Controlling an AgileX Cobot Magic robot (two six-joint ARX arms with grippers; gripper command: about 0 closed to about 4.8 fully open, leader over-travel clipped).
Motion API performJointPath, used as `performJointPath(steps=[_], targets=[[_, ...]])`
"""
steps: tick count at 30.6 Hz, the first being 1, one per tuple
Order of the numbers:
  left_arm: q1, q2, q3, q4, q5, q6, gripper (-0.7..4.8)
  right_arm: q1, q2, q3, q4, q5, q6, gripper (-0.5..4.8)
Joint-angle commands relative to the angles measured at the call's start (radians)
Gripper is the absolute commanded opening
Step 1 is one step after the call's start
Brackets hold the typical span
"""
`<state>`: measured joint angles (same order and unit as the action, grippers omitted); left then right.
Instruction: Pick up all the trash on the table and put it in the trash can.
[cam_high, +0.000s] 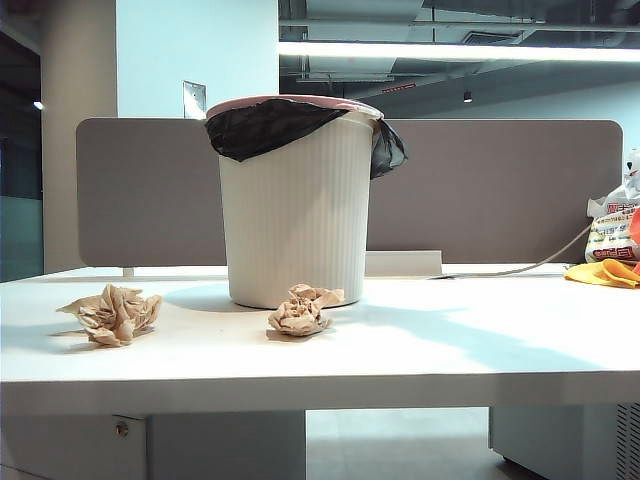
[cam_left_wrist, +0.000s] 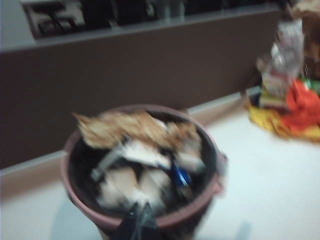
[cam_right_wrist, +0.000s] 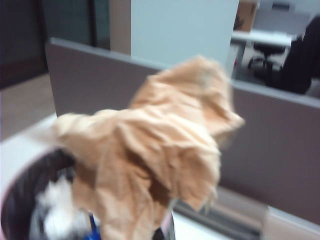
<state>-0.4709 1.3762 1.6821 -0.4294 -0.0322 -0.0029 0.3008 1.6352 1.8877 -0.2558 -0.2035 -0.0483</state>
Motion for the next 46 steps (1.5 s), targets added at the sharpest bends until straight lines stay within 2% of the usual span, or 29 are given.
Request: performJointPath(steps=[1,5,10,19,27,28,29,30,31,32,33,43,44,45,46], targets=[[0.067,-0.002,0.031,0.033,0.128,0.002,-0.05,0.055,0.129,0.194,-0.03,-0.005,0.0,-0.02],[0.136,-0.002,0.035,0.018,0.153,-0.058,-0.05,0.112,0.328,0.48,-0.105,-0.004,0.002,-0.02],[0.142,-0.002,0.034,-0.054,0.149,-0.048,-0.06,0.158,0.551,0.76,-0.219,0.002,0.022,-0.02],[0.138,-0.002,0.034,-0.154,0.148,-0.038,-0.05,0.172,0.697,0.788,-0.305,0.051,0.021,-0.02],[0.138,-0.002,0.034,-0.184,0.149,-0.034,-0.06,0.171,0.71,0.789,-0.337,0.051,0.013,0.07],[0.138,-0.002,0.034,-0.184,0.149,-0.034,-0.05,0.171,0.709,0.789,-0.337,0.051,0.013,0.68],[0.138,-0.002,0.034,-0.185,0.149,-0.034,-0.06,0.171,0.709,0.789,-0.338,0.051,0.013,1.59],[0.138,-0.003,0.034,-0.187,0.149,-0.034,-0.05,0.171,0.709,0.789,-0.34,0.049,0.012,2.94],[0.138,-0.003,0.034,-0.19,0.149,-0.034,-0.05,0.171,0.709,0.789,-0.342,0.046,0.01,3.88],[0.138,-0.003,0.034,-0.191,0.149,-0.034,-0.05,0.171,0.709,0.789,-0.345,0.046,0.009,4.58],[0.138,-0.003,0.034,-0.193,0.149,-0.034,-0.05,0.171,0.708,0.789,-0.352,0.046,0.008,4.79],[0.138,-0.024,0.034,-0.228,0.15,-0.035,-0.06,0.172,0.606,0.789,-0.436,0.043,-0.031,4.79],[0.138,-0.029,0.034,-0.229,0.15,-0.036,-0.05,0.172,0.588,0.789,-0.448,0.04,-0.031,4.58],[0.138,-0.037,0.034,-0.232,0.149,-0.039,-0.05,0.172,0.573,0.789,-0.46,0.03,-0.031,4.01],[0.138,-0.043,0.034,-0.231,0.15,-0.039,-0.05,0.172,0.551,0.789,-0.481,0.016,-0.032,2.75]])
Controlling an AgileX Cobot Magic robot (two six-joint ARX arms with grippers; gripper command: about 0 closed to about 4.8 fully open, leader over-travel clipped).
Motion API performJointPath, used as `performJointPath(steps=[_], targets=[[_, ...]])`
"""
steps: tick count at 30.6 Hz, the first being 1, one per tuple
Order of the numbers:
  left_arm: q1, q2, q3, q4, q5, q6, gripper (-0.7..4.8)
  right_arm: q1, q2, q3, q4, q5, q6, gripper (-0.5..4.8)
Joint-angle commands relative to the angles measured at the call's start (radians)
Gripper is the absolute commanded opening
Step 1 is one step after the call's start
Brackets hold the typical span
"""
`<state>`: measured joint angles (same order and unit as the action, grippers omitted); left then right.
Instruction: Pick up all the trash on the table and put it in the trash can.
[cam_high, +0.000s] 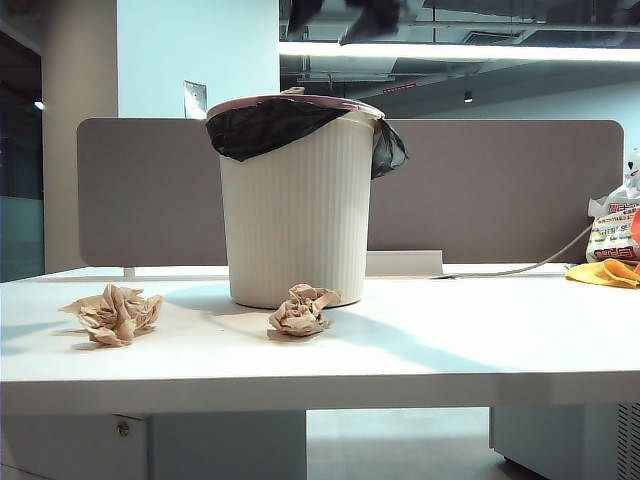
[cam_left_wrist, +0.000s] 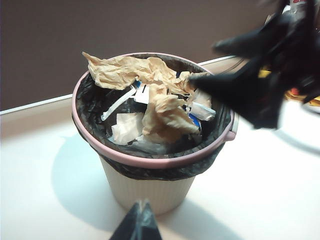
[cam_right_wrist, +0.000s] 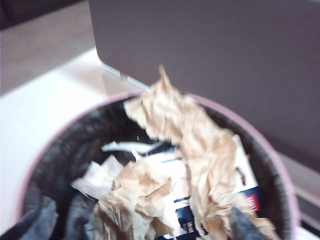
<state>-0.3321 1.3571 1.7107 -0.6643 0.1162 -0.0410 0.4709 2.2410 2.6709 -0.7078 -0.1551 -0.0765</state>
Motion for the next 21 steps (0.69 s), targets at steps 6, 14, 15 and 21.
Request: performJointPath(steps=[6,14,15,21], targets=[[-0.001,-0.073,0.005,-0.004,0.001,-0.023,-0.05,0.002,-0.156,0.006,-0.163,-0.045,-0.006,-0.09],[-0.001,-0.14,0.0,-0.045,0.0,-0.023,-0.05,0.008,-0.323,0.006,-0.288,-0.036,-0.06,-0.09],[-0.001,-0.142,0.0,-0.047,0.0,-0.023,-0.05,0.022,-0.352,0.006,-0.29,-0.006,-0.059,-0.09],[-0.007,-0.147,-0.003,-0.063,0.0,-0.023,-0.05,0.058,-0.502,0.005,-0.396,0.051,-0.055,-0.09]])
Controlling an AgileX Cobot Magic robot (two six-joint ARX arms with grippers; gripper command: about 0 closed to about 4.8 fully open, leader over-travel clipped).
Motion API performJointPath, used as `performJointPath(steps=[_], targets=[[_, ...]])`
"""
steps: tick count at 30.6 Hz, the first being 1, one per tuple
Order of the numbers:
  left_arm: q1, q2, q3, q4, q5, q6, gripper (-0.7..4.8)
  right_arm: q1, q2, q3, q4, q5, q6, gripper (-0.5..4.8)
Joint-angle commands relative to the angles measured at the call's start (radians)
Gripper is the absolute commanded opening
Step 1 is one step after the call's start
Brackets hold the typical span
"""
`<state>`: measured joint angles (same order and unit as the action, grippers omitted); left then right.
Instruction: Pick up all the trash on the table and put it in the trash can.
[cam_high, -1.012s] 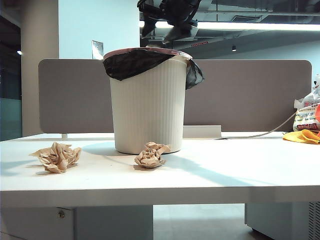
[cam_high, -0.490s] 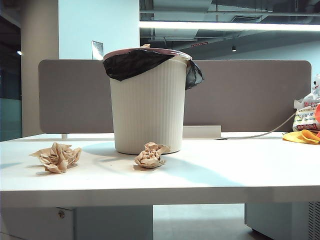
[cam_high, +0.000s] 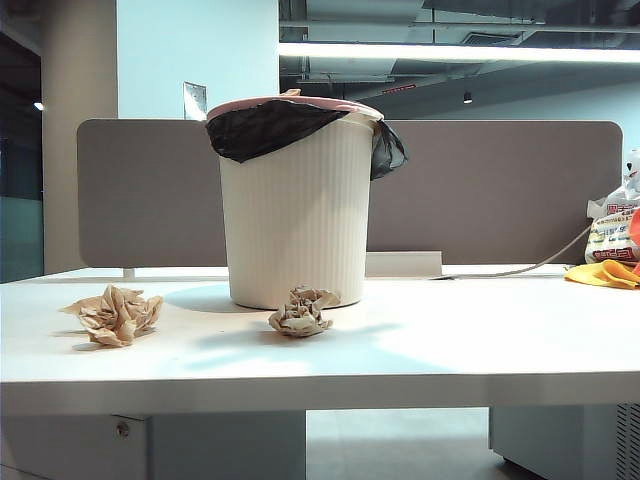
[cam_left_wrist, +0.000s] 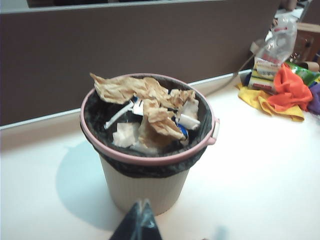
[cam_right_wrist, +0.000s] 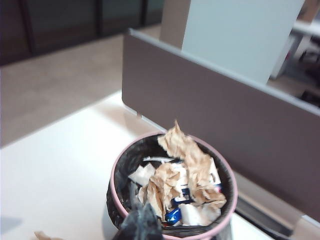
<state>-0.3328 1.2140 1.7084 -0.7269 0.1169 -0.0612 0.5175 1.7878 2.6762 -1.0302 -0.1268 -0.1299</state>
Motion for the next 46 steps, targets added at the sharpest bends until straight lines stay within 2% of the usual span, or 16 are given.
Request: performJointPath(steps=[1,4,7,10,13,17,19,24,27,34,38,44,46], targets=[[-0.016,-0.004,-0.005,0.0,-0.003,-0.001,-0.06,0.023,-0.071,0.0,-0.107,0.03,-0.002,-0.09],[-0.06,-0.004,-0.012,0.001,-0.031,0.004,-0.05,0.051,-0.117,-0.001,-0.201,0.09,-0.012,-0.09],[-0.118,-0.003,-0.037,0.029,-0.061,0.008,-0.05,0.077,-0.142,-0.013,-0.212,0.13,-0.037,-0.09],[-0.209,-0.003,-0.077,0.062,-0.096,0.008,-0.05,0.124,-0.147,-0.047,-0.155,0.152,-0.023,-0.09],[-0.317,-0.003,-0.104,0.062,-0.195,0.011,-0.05,0.146,-0.146,-0.111,-0.088,0.15,-0.005,-0.09],[-0.397,-0.006,-0.111,0.059,-0.278,0.059,-0.05,0.186,-0.146,-0.265,0.064,0.116,0.007,-0.09],[-0.405,-0.014,-0.11,0.054,-0.278,0.066,-0.05,0.195,-0.147,-0.36,0.154,0.109,0.006,-0.09],[-0.394,-0.054,-0.11,-0.014,-0.281,0.07,-0.05,0.163,-0.147,-0.565,0.307,-0.058,0.028,-0.09],[-0.362,-0.098,-0.11,-0.036,-0.278,0.088,-0.05,0.145,-0.147,-0.689,0.384,-0.122,0.055,-0.09],[-0.36,-0.168,-0.111,-0.074,-0.306,0.089,-0.06,0.135,-0.166,-0.971,0.489,-0.109,0.06,-0.09],[-0.361,-0.188,-0.111,-0.095,-0.314,0.083,-0.05,0.135,-0.228,-1.166,0.565,-0.016,0.121,-0.09],[-0.361,-0.189,-0.129,-0.125,-0.312,0.075,-0.05,0.127,-0.377,-1.435,0.608,-0.029,0.156,-0.09],[-0.361,-0.191,-0.165,-0.12,-0.276,0.042,-0.05,0.127,-0.422,-1.493,0.603,-0.032,0.167,-0.09]])
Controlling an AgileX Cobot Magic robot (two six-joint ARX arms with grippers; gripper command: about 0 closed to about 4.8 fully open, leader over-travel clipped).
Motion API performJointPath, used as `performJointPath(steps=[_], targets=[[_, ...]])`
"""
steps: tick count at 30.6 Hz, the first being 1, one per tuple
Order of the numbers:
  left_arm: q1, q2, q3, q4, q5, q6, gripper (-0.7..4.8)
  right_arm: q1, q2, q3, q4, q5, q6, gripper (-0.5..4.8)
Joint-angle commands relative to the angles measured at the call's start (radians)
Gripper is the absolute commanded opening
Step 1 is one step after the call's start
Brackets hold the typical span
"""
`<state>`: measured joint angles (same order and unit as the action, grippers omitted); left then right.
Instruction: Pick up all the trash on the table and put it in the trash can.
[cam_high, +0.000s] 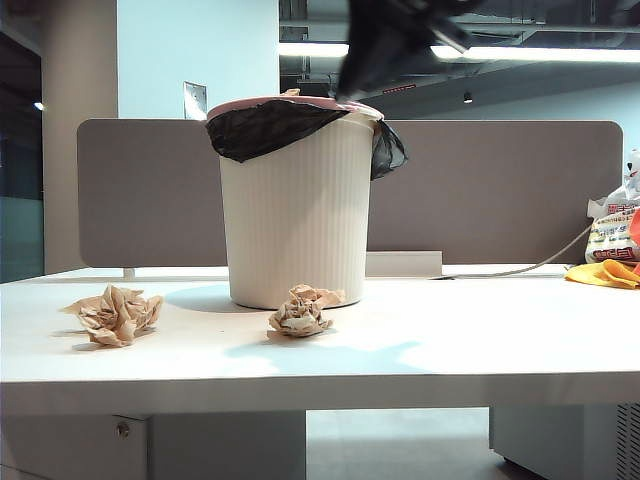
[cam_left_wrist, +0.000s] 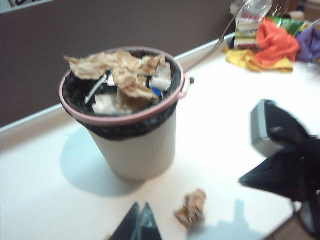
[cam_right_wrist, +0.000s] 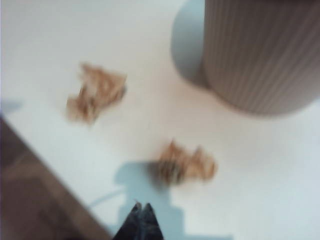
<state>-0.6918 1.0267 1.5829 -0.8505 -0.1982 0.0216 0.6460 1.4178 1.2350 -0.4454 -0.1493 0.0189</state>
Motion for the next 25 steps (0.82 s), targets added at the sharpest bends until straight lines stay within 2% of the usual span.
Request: performJointPath(steps=[1,4,8,15,18,21,22,23,25], targets=[[-0.002,-0.004,-0.061,0.011,0.064,-0.059,-0.05,-0.002,-0.077,-0.079,0.013,-0.01,0.027,-0.09],[-0.002,-0.003,-0.157,0.055,0.128,-0.082,-0.05,-0.001,-0.111,-0.117,-0.021,-0.01,0.034,-0.09],[-0.003,-0.003,-0.3,0.138,0.135,-0.086,-0.05,0.002,-0.091,-0.122,-0.021,-0.012,0.006,-0.09],[-0.002,-0.003,-0.509,0.323,0.142,-0.081,-0.06,0.002,0.07,-0.122,0.146,-0.013,-0.002,-0.09],[-0.002,-0.003,-0.572,0.406,0.204,-0.081,-0.05,0.002,0.152,-0.12,0.22,-0.026,-0.002,-0.09],[-0.002,-0.003,-0.613,0.454,0.221,-0.076,-0.05,0.002,0.225,-0.116,0.266,-0.061,-0.001,-0.07],[-0.002,-0.003,-0.621,0.462,0.229,-0.072,-0.05,0.002,0.24,-0.112,0.265,-0.068,-0.001,0.18],[-0.002,-0.003,-0.628,0.465,0.233,-0.065,-0.05,0.002,0.254,-0.107,0.263,-0.07,-0.001,0.7],[-0.002,-0.003,-0.637,0.462,0.229,-0.045,-0.05,0.002,0.277,-0.102,0.269,-0.065,-0.001,2.22]])
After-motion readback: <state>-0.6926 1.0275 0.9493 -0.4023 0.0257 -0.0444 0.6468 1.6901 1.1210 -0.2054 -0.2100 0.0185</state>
